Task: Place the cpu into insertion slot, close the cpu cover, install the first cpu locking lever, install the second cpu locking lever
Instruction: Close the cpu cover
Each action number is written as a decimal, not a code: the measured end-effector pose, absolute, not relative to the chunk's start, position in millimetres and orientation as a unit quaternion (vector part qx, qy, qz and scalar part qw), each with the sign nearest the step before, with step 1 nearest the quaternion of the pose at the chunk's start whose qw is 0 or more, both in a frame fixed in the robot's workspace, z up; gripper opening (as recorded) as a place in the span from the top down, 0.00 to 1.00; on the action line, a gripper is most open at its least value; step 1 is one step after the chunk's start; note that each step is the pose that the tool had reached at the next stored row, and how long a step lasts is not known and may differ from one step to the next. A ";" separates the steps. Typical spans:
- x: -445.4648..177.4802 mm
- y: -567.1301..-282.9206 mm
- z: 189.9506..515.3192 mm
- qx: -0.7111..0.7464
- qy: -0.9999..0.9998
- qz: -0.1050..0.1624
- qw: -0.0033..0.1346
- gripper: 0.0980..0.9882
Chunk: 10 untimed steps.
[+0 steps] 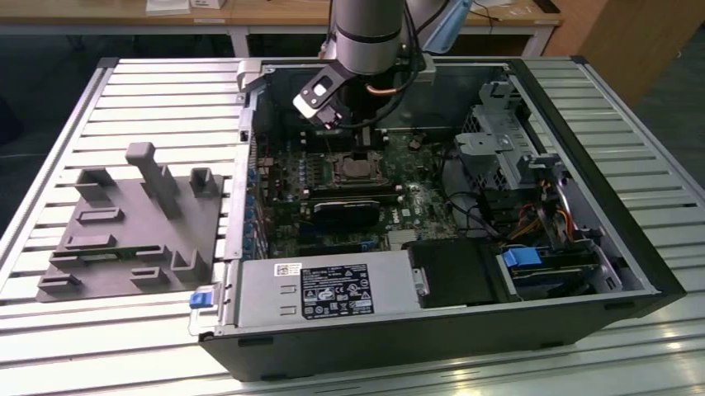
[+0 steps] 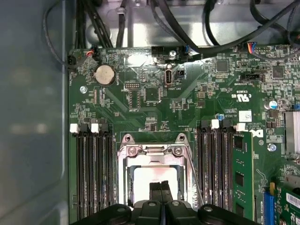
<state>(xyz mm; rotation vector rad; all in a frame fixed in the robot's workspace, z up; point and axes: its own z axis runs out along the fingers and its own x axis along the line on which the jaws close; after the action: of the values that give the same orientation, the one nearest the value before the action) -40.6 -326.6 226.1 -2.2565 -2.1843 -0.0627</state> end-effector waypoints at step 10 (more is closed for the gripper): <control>-40.6 -326.7 225.8 -0.653 -0.757 -0.020 0.002 1.00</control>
<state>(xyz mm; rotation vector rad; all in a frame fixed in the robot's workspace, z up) -40.6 -326.7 225.8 -2.0485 -2.3762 -0.0617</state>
